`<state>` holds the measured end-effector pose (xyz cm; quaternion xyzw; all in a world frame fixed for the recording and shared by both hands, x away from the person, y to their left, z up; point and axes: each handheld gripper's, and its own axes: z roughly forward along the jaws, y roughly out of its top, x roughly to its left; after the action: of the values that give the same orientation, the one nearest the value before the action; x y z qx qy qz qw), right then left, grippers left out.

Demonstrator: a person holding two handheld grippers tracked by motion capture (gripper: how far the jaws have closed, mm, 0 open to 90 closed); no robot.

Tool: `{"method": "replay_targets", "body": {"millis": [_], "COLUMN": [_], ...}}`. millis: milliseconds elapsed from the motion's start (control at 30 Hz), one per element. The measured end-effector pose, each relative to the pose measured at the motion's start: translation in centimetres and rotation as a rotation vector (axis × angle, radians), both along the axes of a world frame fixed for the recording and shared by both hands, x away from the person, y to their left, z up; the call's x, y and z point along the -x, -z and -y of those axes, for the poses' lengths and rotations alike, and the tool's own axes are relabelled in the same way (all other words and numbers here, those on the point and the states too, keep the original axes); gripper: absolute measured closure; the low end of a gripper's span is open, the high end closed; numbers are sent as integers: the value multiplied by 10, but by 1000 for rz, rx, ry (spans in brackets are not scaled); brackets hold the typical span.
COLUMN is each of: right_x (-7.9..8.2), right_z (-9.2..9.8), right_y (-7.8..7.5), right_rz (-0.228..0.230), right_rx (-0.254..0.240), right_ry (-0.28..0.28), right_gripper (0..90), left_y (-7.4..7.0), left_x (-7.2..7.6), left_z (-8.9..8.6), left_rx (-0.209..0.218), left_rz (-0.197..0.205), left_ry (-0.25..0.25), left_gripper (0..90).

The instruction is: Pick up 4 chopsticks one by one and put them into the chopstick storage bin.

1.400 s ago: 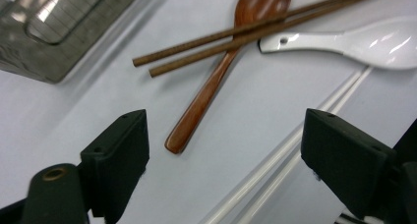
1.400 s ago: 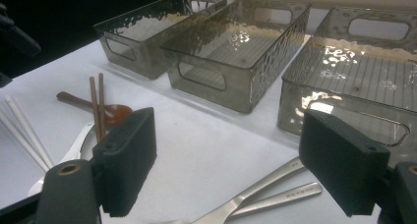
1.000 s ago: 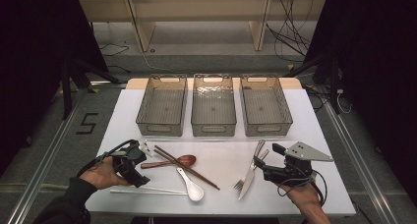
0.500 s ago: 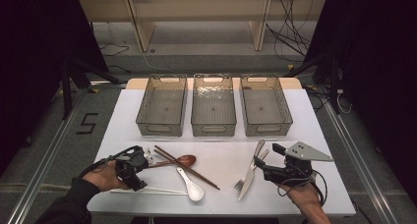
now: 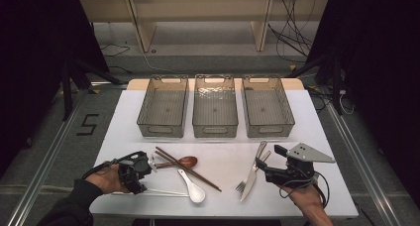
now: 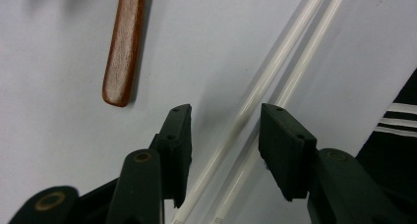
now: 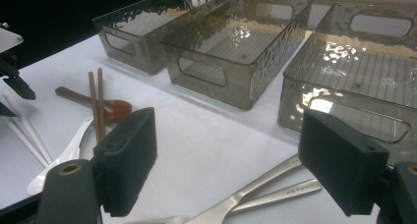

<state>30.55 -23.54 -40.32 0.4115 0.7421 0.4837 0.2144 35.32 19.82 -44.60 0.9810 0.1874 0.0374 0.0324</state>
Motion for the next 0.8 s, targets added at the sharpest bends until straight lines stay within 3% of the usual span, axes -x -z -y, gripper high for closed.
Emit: {"method": "replay_targets", "body": {"millis": [200, 800], "right_x": [0, 0], "right_z": [1, 1], "right_y": [1, 0], "right_rz": [-4, -2], "right_rx": [2, 7], "right_ry": [1, 3], "right_gripper": [235, 235], "left_y": [5, 14], "left_x": [-1, -6], "left_z": [1, 1], "left_rx": [-21, -55], "left_rz": [-22, -63], "left_ry": [31, 34], "left_gripper": [601, 685]}}
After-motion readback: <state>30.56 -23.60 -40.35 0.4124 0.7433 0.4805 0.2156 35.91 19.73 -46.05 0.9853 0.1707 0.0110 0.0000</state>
